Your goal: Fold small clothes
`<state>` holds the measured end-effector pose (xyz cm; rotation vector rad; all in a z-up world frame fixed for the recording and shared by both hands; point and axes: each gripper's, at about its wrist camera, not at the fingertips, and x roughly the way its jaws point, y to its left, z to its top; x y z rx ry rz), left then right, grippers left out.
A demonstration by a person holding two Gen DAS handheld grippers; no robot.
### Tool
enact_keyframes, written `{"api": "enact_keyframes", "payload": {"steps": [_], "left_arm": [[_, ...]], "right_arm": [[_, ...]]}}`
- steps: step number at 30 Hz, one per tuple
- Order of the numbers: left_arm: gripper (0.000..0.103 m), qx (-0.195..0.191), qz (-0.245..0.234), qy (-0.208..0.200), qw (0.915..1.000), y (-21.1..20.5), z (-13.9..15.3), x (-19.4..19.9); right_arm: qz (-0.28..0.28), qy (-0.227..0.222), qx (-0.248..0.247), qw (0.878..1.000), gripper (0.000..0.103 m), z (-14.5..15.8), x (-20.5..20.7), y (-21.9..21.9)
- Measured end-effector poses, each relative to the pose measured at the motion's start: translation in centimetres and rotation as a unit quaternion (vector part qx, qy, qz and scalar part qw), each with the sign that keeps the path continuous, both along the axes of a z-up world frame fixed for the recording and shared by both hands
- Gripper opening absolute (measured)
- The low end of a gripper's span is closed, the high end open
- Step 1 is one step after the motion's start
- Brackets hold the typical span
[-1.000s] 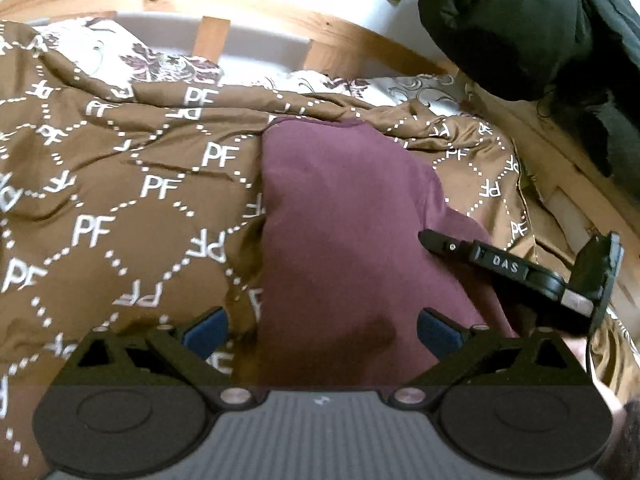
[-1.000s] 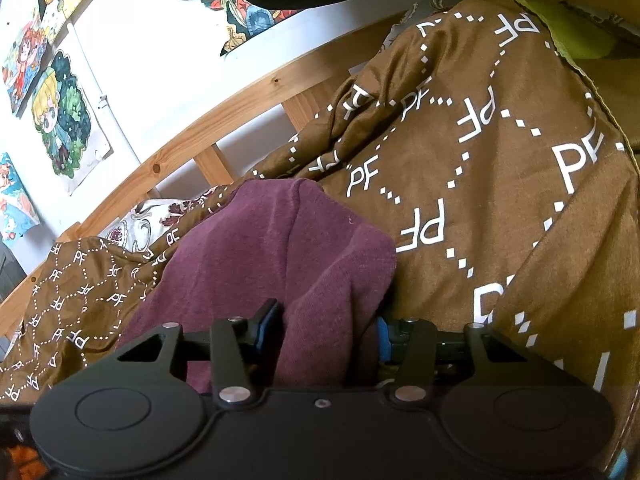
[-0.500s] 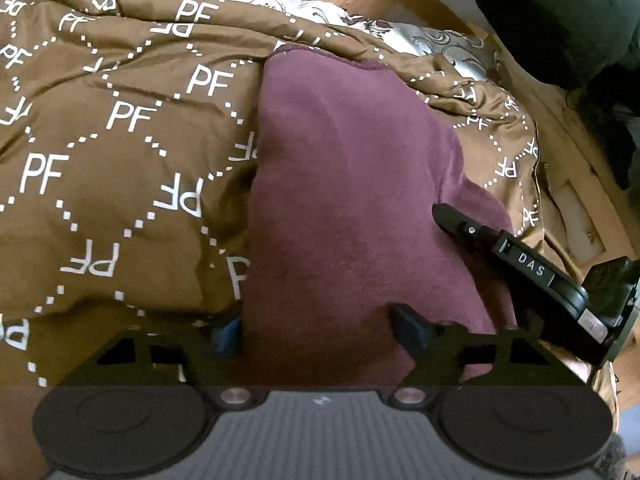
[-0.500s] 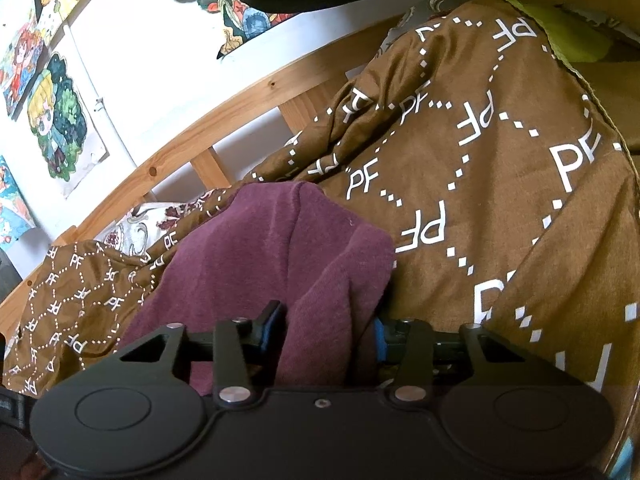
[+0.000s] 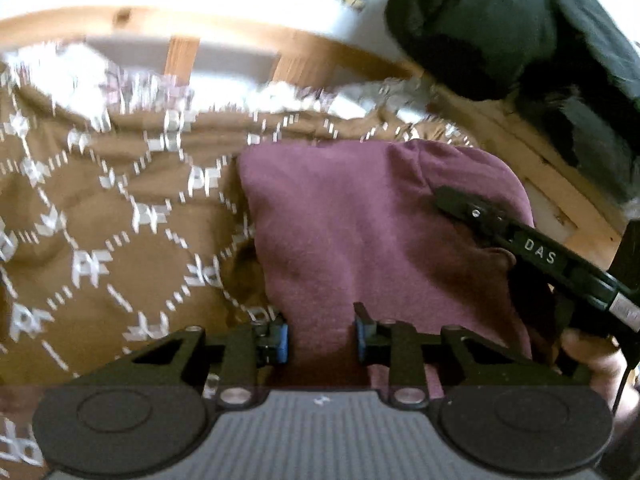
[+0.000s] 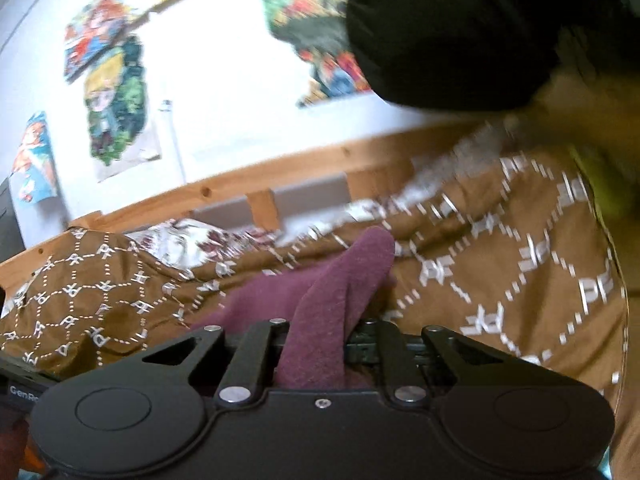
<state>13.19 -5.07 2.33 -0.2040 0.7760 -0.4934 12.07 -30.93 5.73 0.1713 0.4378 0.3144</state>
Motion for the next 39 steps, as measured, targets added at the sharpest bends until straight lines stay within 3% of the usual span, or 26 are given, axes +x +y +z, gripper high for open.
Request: {"api": "enact_keyframes", "payload": {"steps": [7, 14, 20, 25, 31, 39], "left_arm": [[0.031, 0.022, 0.028, -0.076, 0.9965, 2.7, 1.9, -1.2], [0.031, 0.036, 0.103, -0.090, 0.9899, 6.6, 1.4, 0.7], [0.032, 0.044, 0.147, -0.032, 0.9876, 8.7, -0.9, 2.7], [0.039, 0.033, 0.155, 0.000, 0.9873, 9.3, -1.7, 3.0], [0.059, 0.029, 0.179, 0.033, 0.9828, 9.8, -1.9, 2.6], [0.089, 0.037, 0.201, 0.044, 0.9778, 10.0, -1.3, 1.7]], "right_arm": [[0.032, -0.057, -0.033, 0.997, 0.013, 2.6, 0.0, 4.6], [0.071, -0.075, -0.042, 0.994, 0.013, 2.9, 3.8, 9.9], [0.089, -0.023, -0.037, 0.995, 0.013, -0.1, 7.8, 13.0], [0.075, 0.020, -0.043, 0.996, 0.015, -2.5, 8.2, 13.1], [0.029, 0.046, -0.032, 0.998, 0.036, -3.6, 7.7, 11.5], [0.003, 0.032, -0.036, 0.999, 0.078, -3.2, 5.7, 10.5]]}}
